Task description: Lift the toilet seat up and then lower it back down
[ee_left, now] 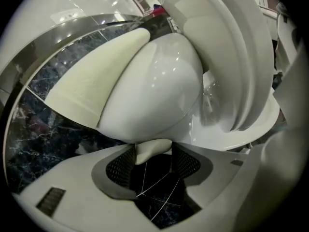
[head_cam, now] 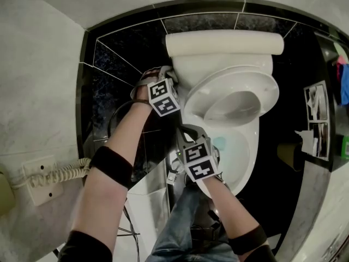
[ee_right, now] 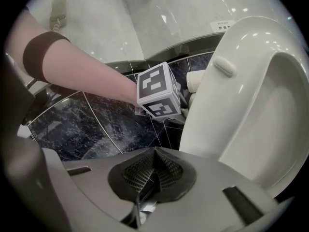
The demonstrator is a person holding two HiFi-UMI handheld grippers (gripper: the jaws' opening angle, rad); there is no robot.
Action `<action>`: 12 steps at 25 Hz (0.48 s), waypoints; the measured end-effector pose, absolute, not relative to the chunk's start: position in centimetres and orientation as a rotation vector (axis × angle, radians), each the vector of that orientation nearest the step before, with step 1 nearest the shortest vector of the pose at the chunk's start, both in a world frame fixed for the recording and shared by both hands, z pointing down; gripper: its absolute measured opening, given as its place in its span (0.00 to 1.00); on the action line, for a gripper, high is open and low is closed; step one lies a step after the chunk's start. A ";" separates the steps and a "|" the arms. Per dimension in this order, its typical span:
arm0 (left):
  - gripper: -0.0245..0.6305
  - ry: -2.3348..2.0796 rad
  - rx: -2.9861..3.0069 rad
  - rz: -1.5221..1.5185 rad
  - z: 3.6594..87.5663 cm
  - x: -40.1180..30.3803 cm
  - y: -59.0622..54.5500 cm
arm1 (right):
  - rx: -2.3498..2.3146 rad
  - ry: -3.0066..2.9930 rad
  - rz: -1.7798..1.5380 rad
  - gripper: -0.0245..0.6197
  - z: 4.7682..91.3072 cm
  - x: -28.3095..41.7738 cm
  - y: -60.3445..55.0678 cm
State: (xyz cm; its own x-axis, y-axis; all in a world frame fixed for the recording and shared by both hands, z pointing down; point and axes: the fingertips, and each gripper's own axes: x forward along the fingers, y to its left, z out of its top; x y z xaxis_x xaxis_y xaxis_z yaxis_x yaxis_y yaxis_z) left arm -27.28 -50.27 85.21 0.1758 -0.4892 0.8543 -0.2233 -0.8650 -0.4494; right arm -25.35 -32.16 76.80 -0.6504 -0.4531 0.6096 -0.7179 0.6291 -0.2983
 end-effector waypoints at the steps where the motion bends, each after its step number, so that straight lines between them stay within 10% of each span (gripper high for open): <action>1: 0.40 0.686 -2.234 -1.756 85.2 -27.2 -50.3 | 0.920 -2.366 0.734 0.05 76.9 -25.3 -32.2; 12: 0.37 0.678 -2.264 -1.818 87.1 -27.5 -49.9 | 0.905 -2.359 0.757 0.05 77.9 -25.4 -31.3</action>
